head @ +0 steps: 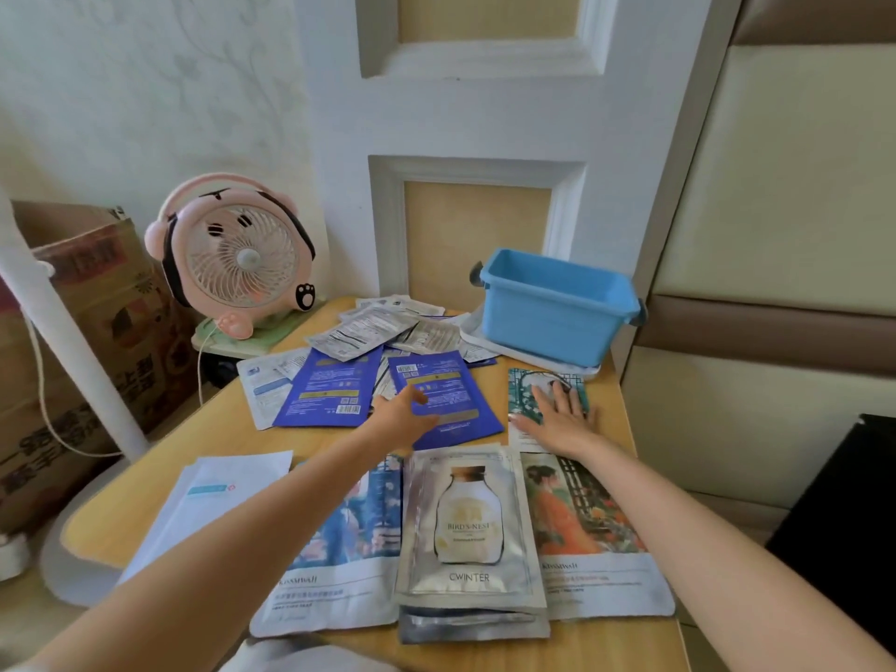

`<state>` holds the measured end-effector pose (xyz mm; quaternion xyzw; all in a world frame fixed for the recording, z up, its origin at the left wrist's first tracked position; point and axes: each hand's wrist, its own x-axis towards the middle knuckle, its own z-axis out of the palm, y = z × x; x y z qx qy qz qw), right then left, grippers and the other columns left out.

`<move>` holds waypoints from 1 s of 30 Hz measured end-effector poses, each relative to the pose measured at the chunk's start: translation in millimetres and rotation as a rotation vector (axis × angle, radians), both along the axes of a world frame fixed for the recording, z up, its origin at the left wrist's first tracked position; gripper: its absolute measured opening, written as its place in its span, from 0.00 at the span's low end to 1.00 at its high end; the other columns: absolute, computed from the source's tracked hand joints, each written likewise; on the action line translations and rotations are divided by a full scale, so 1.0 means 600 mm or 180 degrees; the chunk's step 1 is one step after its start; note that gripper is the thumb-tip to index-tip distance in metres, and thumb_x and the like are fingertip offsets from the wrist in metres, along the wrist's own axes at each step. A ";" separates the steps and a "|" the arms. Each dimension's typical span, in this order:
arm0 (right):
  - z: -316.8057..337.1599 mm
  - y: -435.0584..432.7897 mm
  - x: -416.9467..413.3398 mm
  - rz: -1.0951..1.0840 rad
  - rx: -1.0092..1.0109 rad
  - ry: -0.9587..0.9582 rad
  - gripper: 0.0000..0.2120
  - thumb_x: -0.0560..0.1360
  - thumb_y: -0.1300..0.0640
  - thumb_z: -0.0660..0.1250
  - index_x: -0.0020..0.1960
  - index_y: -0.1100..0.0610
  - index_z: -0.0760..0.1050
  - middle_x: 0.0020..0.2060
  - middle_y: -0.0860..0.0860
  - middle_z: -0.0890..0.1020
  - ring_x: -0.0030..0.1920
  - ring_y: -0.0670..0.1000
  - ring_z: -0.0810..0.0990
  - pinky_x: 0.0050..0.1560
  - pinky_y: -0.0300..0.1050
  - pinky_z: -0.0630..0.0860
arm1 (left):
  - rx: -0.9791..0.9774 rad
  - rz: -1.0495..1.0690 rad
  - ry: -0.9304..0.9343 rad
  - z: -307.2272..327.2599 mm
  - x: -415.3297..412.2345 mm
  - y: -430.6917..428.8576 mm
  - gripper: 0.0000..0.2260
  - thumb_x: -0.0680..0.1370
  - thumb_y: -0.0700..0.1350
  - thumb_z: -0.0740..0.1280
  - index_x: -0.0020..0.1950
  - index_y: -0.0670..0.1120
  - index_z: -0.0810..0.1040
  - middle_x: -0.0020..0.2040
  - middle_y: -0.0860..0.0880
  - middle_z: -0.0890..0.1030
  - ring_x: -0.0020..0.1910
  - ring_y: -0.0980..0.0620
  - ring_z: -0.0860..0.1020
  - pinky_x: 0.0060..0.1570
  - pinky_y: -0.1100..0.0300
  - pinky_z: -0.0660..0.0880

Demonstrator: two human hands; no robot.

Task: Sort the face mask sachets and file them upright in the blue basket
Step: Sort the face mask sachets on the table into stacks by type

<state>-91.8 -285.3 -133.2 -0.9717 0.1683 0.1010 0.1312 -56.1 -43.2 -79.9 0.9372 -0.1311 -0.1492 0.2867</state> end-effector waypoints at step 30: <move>0.036 0.125 0.046 0.1309 -0.0109 -0.0420 0.32 0.76 0.38 0.59 0.76 0.44 0.53 0.77 0.50 0.52 0.76 0.53 0.52 0.74 0.54 0.54 | 0.2345 -0.1618 -0.2592 -0.046 0.113 0.061 0.15 0.77 0.33 0.55 0.61 0.42 0.72 0.58 0.45 0.77 0.54 0.45 0.77 0.48 0.55 0.71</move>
